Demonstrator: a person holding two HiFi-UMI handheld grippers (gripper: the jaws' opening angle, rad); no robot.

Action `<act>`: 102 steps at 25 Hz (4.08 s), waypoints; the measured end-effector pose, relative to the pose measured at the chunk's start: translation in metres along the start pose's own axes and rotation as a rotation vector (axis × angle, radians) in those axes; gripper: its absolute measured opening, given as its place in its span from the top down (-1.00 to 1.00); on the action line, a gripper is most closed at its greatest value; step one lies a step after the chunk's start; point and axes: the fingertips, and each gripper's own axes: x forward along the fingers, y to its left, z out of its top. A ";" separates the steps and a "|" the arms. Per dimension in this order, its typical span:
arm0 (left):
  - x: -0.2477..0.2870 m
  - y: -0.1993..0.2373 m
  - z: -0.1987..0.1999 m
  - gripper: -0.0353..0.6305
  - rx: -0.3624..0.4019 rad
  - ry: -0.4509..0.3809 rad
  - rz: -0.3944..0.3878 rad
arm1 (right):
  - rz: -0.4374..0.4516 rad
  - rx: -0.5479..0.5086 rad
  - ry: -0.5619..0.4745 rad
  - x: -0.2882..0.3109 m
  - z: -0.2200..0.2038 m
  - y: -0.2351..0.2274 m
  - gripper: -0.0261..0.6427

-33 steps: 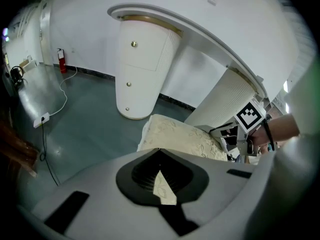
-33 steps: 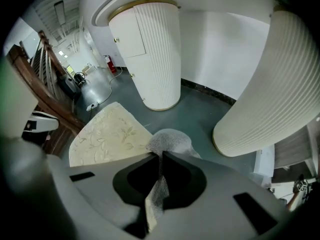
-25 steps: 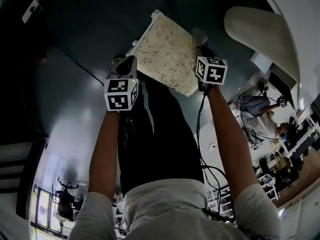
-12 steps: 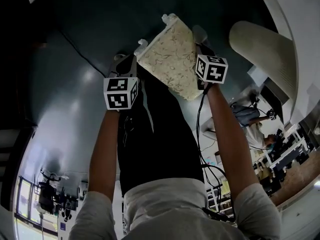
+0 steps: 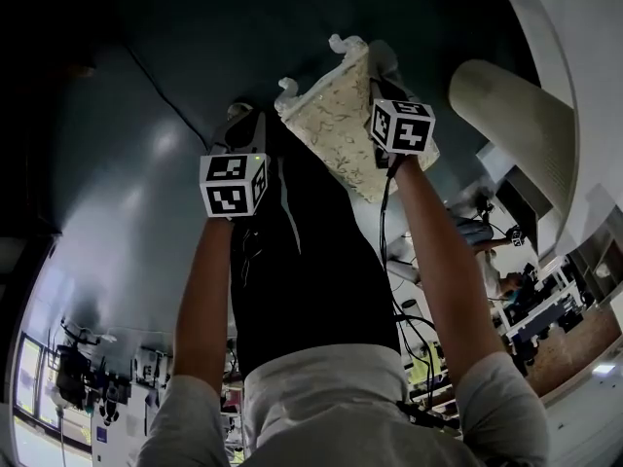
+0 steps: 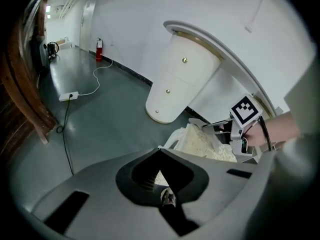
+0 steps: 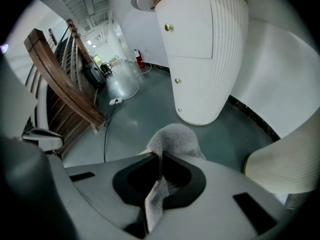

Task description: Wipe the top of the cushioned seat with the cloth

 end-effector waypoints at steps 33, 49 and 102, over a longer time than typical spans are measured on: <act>0.012 -0.007 0.025 0.85 0.438 0.159 -0.176 | -0.054 0.791 -0.255 -0.017 -0.051 0.024 0.88; 0.034 -0.125 -0.042 0.85 0.570 0.205 -0.276 | -0.131 0.621 -0.248 -0.048 -0.098 -0.017 0.88; 0.061 -0.307 -0.174 0.85 0.936 0.349 -0.441 | -0.311 0.916 -0.269 -0.162 -0.341 -0.119 0.88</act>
